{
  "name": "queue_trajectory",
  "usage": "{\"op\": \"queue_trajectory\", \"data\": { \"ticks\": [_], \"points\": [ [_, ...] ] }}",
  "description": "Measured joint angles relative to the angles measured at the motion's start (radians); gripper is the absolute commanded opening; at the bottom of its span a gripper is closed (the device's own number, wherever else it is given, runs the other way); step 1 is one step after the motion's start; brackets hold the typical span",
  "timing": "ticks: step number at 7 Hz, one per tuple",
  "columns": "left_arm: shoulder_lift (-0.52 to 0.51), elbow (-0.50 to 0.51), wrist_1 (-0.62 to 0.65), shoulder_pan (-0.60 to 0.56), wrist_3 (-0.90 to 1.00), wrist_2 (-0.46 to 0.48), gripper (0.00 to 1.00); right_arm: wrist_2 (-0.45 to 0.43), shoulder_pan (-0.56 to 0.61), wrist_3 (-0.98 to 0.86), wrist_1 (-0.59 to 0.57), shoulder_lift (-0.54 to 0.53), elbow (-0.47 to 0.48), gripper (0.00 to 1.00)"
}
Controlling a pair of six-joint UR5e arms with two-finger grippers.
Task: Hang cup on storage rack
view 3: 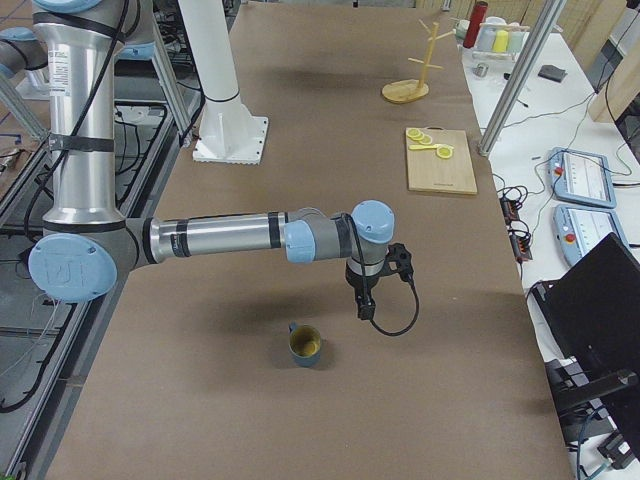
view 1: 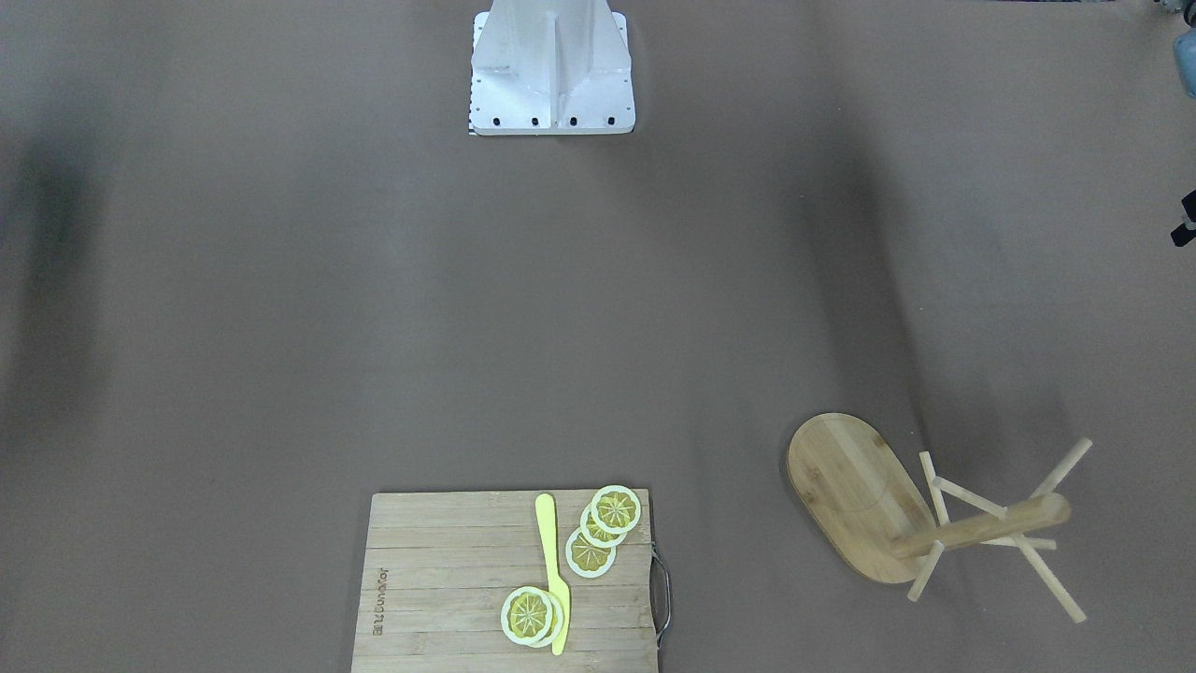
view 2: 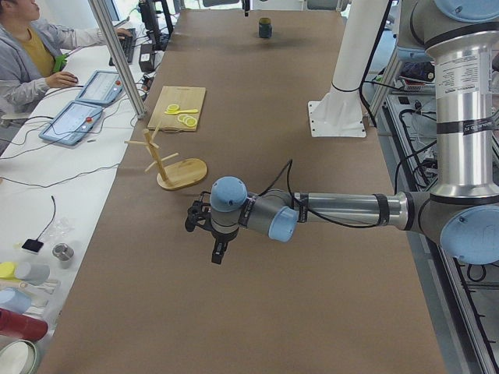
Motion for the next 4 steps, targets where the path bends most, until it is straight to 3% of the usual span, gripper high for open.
{"op": "queue_trajectory", "data": {
  "ticks": [4],
  "points": [
    [0.013, 0.006, -0.043, 0.012, 0.011, 0.018, 0.98, -0.001, -0.001, -0.001, 0.0, -0.003, -0.003, 1.0]
  ]
}}
